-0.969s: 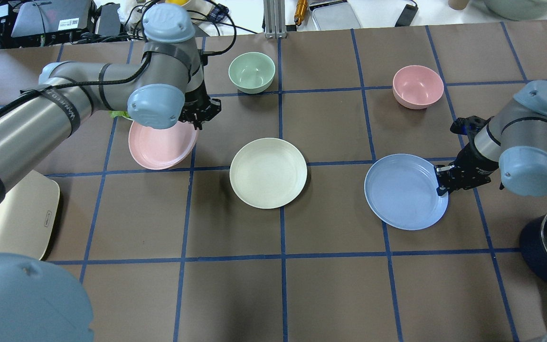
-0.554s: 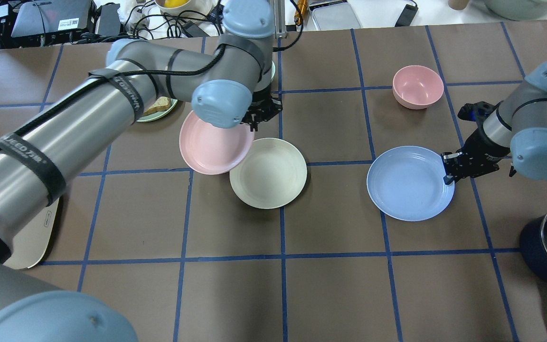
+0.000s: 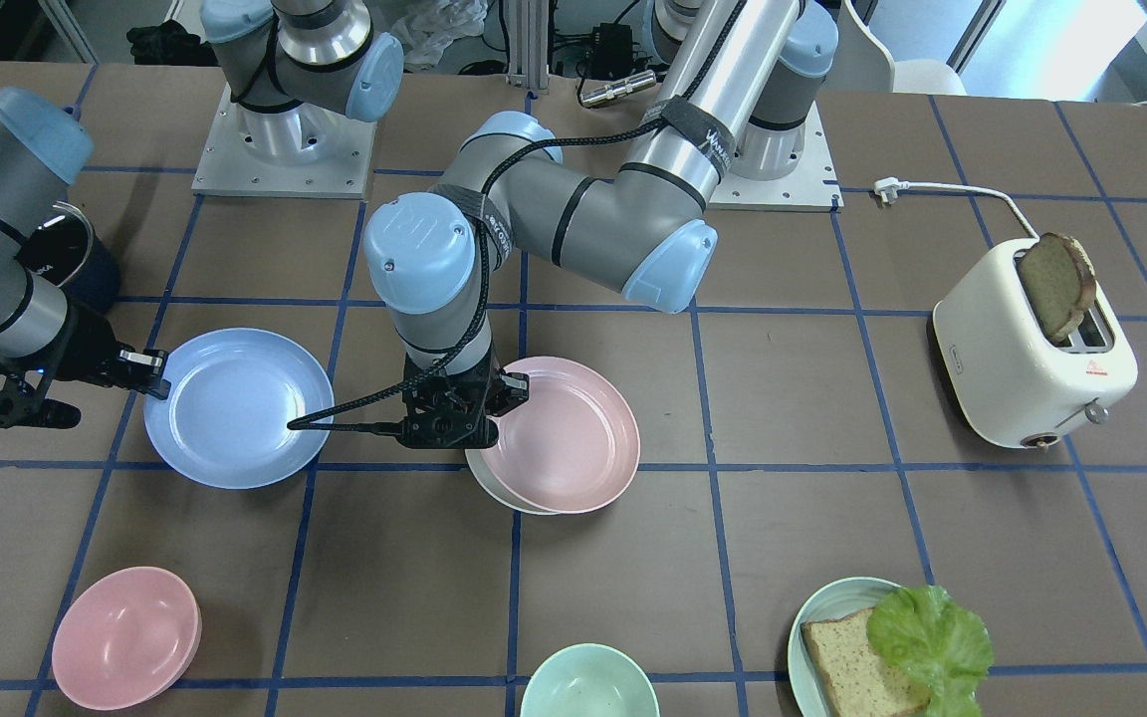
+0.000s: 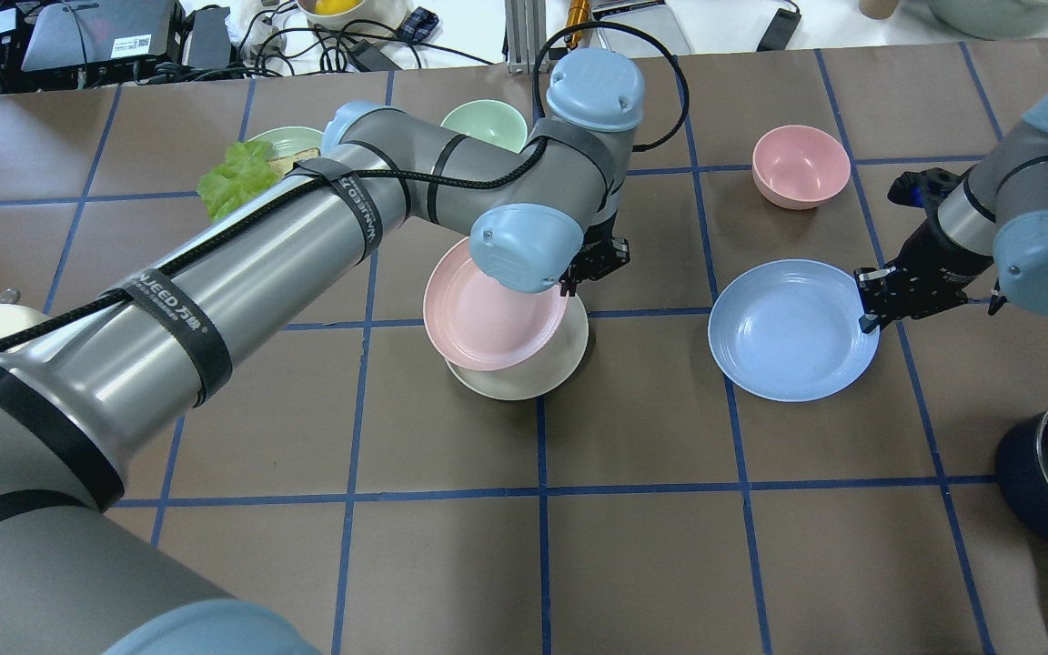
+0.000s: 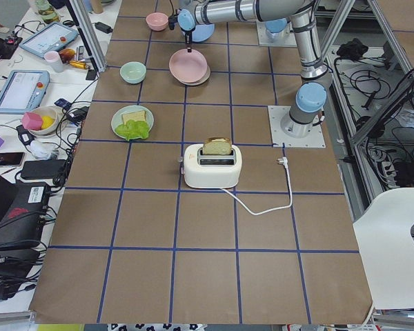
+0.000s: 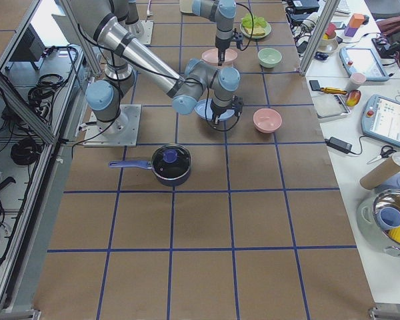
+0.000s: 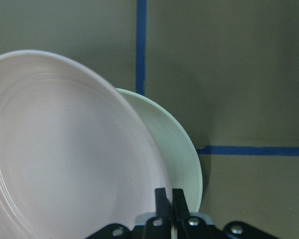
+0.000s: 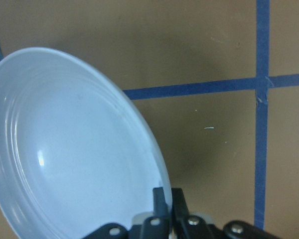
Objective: Stack three plates with pink and blue
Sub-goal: 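Release pink plate and raise left gripper while right gripper lifts light blue plate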
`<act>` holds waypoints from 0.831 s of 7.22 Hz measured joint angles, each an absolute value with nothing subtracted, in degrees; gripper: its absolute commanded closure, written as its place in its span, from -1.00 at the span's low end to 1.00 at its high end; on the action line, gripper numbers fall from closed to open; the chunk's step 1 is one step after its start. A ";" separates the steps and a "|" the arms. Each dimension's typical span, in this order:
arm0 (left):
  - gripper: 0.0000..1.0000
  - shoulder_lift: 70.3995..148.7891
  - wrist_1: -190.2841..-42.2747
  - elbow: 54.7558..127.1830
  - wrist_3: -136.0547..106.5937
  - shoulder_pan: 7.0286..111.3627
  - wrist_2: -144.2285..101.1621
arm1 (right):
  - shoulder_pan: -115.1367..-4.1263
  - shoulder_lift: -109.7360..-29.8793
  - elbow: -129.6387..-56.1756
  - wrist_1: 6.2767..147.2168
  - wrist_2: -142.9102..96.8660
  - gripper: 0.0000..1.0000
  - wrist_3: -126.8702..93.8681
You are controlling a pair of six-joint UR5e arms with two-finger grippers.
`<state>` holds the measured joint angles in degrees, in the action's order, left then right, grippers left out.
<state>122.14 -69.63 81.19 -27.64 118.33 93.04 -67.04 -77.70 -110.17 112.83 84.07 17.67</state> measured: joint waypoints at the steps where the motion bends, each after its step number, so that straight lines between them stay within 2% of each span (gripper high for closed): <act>1: -1.00 122.11 -69.48 81.29 -26.77 118.41 93.00 | -67.18 -77.68 -108.61 111.39 84.05 1.00 17.17; 3: -1.00 120.98 -69.63 81.56 -24.93 117.19 92.99 | -68.38 -77.83 -106.49 110.21 84.56 1.00 15.19; 6: -1.00 114.53 -75.78 80.95 -18.90 108.40 91.87 | -71.66 -78.26 -103.83 107.38 84.78 1.00 8.88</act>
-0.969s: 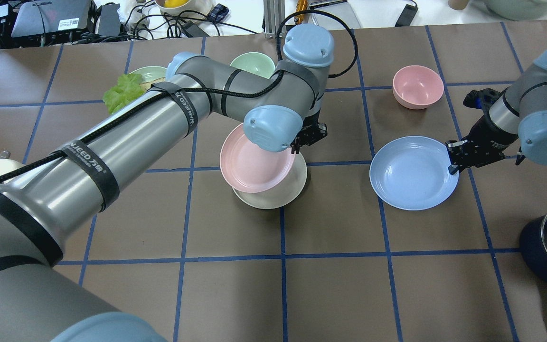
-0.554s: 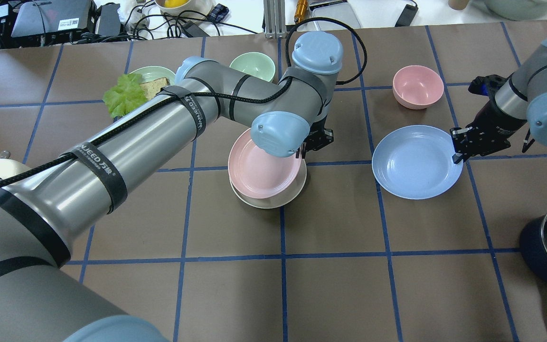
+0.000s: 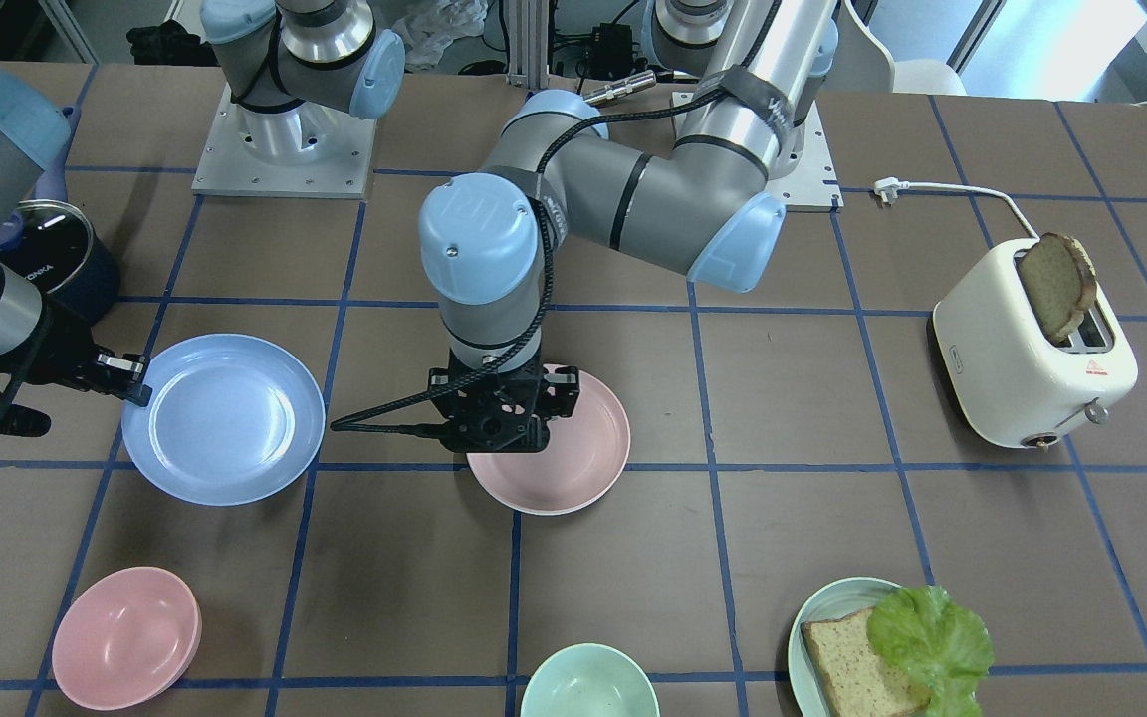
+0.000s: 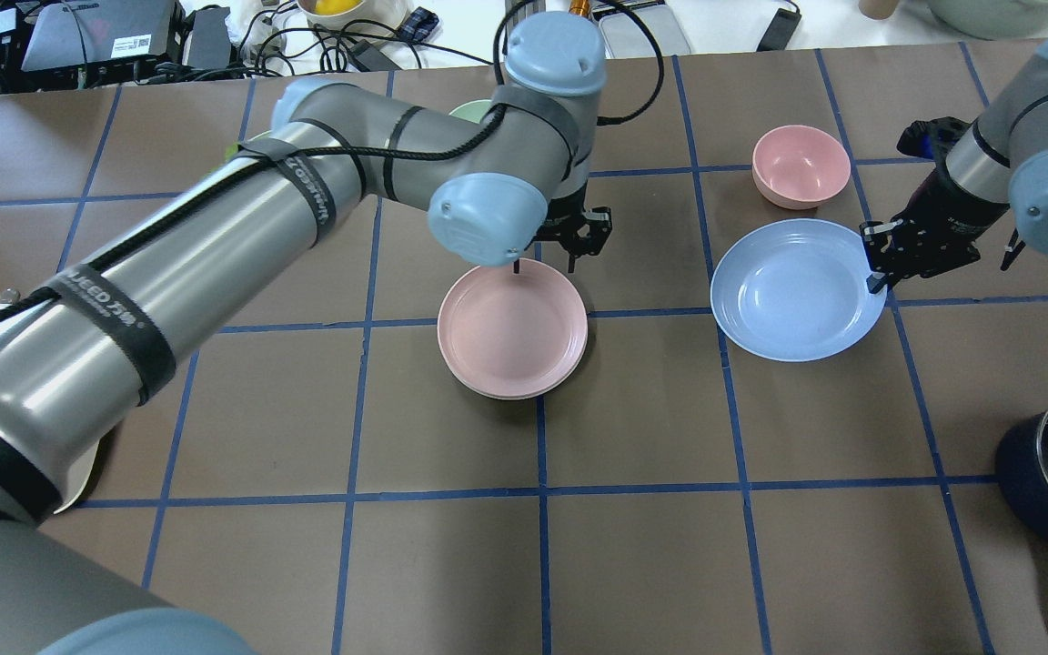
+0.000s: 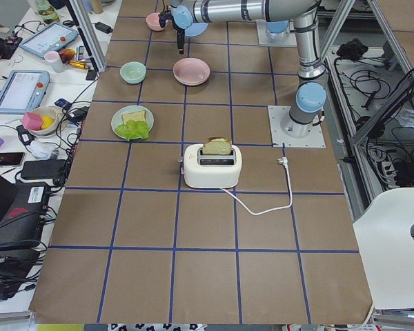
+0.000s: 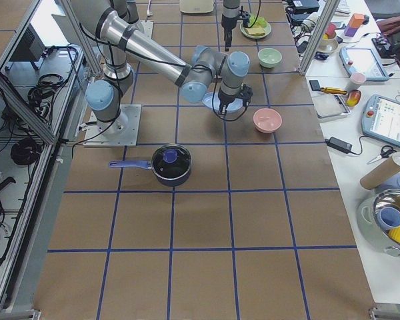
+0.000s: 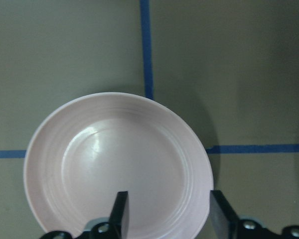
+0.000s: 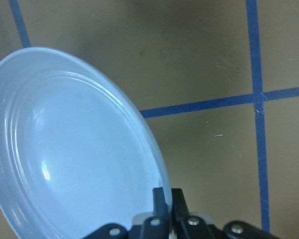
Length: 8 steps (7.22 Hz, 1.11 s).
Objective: Stack three plates with pink and blue
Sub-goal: 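Release pink plate and raise left gripper while right gripper lifts light blue plate, then lower the light blue plate onto the pink plate and open the right gripper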
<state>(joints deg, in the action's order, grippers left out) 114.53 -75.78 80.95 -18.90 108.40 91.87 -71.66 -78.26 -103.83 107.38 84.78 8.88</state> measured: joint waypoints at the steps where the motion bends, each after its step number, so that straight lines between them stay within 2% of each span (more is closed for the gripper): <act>1: -1.00 111.34 -78.68 80.90 -15.92 103.94 91.65 | -75.21 -78.92 -103.86 107.01 84.64 1.00 4.07; 4: -1.00 101.78 -87.42 81.67 -8.98 95.31 91.52 | -86.60 -79.86 -105.28 108.23 83.09 1.00 -11.33; 8: -1.00 92.75 -91.46 86.55 -8.38 93.74 91.61 | -99.01 -75.45 -105.48 120.69 79.71 1.00 -29.91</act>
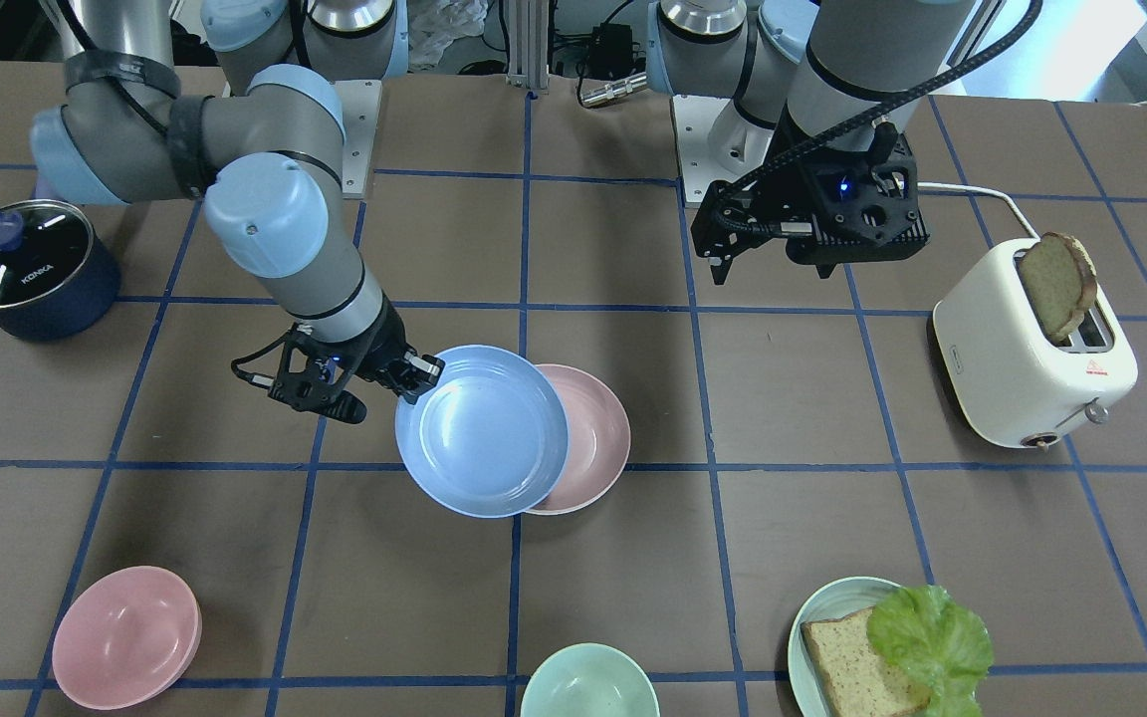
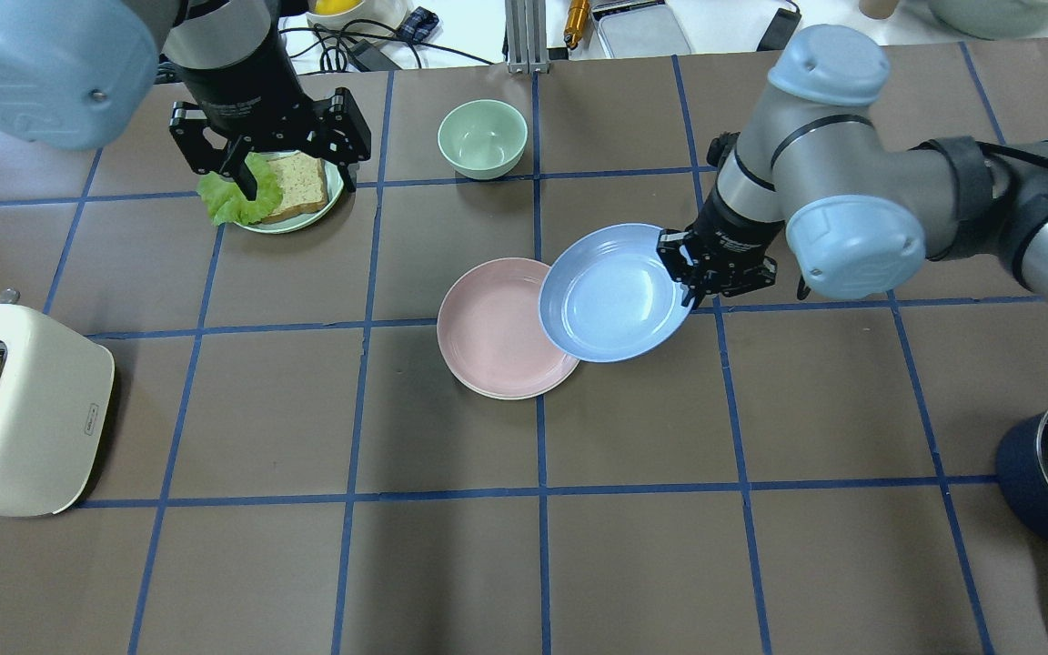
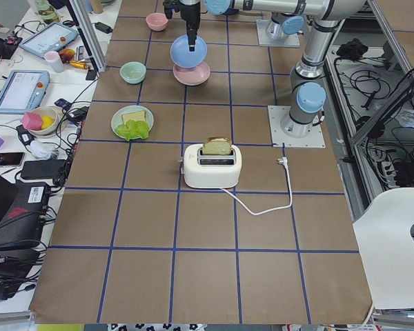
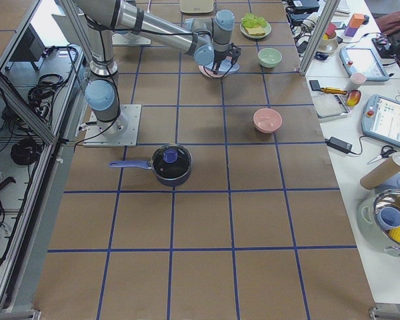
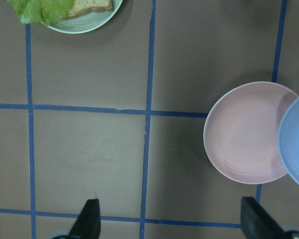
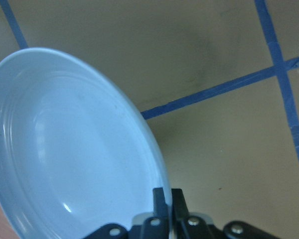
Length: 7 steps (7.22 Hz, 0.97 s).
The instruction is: Stack three plates with pink and blue
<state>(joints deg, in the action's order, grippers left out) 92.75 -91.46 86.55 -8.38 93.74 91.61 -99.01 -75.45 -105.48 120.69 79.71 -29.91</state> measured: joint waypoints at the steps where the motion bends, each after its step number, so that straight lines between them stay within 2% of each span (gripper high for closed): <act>1: -1.00 91.59 -91.26 87.52 -8.61 93.54 91.50 | -101.31 -74.34 -105.48 123.20 79.36 1.00 -32.74; 2: -1.00 90.70 -91.11 88.03 -8.77 93.44 91.40 | -102.71 -73.35 -105.58 124.87 79.13 0.43 -34.16; 3: -1.00 89.85 -91.07 88.00 -8.55 93.37 91.37 | -103.38 -72.66 -105.70 125.91 78.69 -0.42 -35.48; 5: -1.00 88.73 -91.17 87.88 -7.85 93.31 92.05 | -102.76 -72.25 -105.57 126.53 78.69 -1.00 -34.09; 7: -1.00 87.48 -91.37 88.21 -7.95 93.35 93.19 | -99.04 -73.39 -104.62 126.03 82.88 -1.00 -24.47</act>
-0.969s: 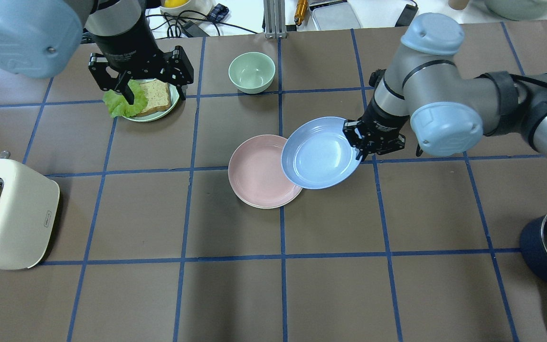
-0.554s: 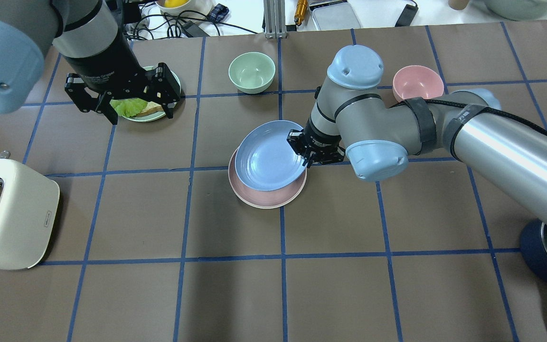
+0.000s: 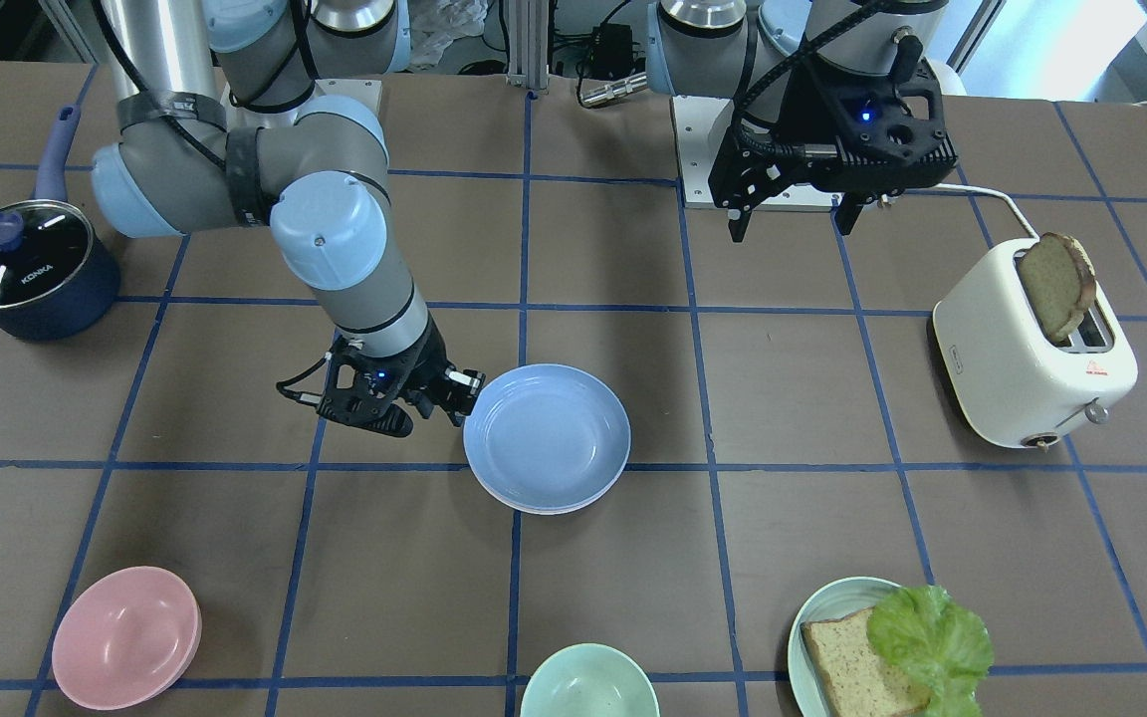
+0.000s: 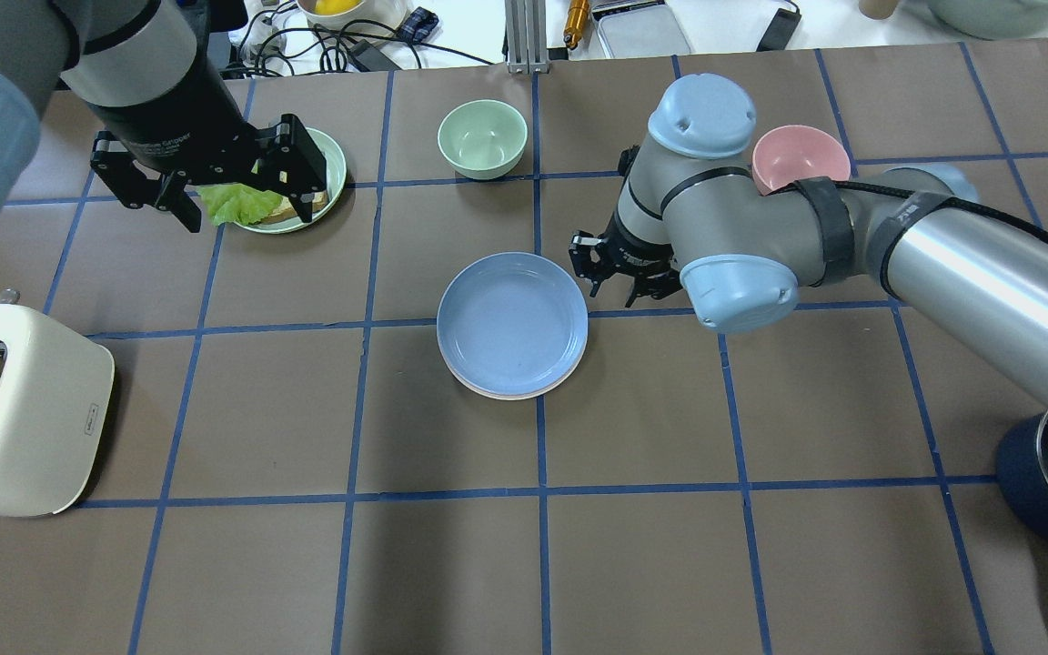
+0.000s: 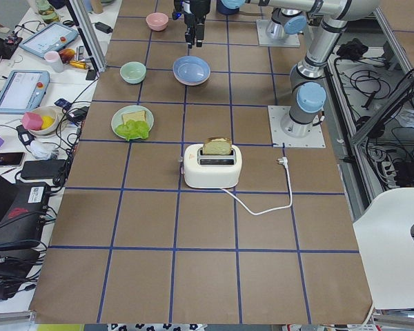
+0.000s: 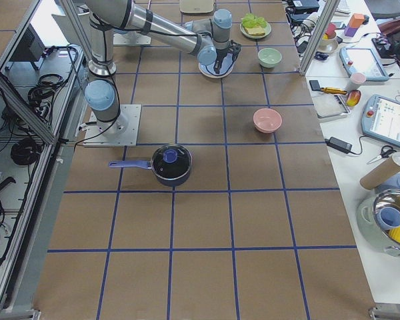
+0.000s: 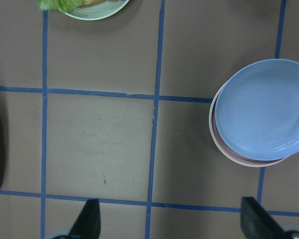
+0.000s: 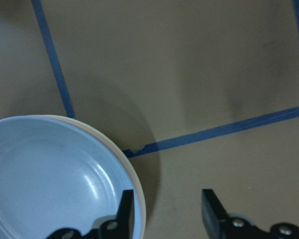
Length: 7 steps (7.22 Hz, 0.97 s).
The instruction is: Stack three plates with pink and blue
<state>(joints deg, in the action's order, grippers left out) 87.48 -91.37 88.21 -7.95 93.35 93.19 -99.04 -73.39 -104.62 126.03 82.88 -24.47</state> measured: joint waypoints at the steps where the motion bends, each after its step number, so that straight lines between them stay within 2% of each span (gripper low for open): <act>1: -1.00 87.03 -91.47 88.39 -8.01 93.33 93.40 | -96.20 -74.78 -103.19 123.84 84.28 -1.00 -20.88; 4: -1.00 86.78 -90.84 89.46 -8.11 93.26 93.15 | -89.28 -79.21 -93.43 108.35 85.50 -1.00 -9.45; 7: -1.00 86.76 -89.46 89.88 -8.58 93.30 92.94 | -88.95 -86.35 -89.46 96.28 87.30 -1.00 -3.45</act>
<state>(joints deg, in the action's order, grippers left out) 86.76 -89.46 89.88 -8.58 93.30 92.94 -88.95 -86.35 -89.46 96.28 87.30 -3.45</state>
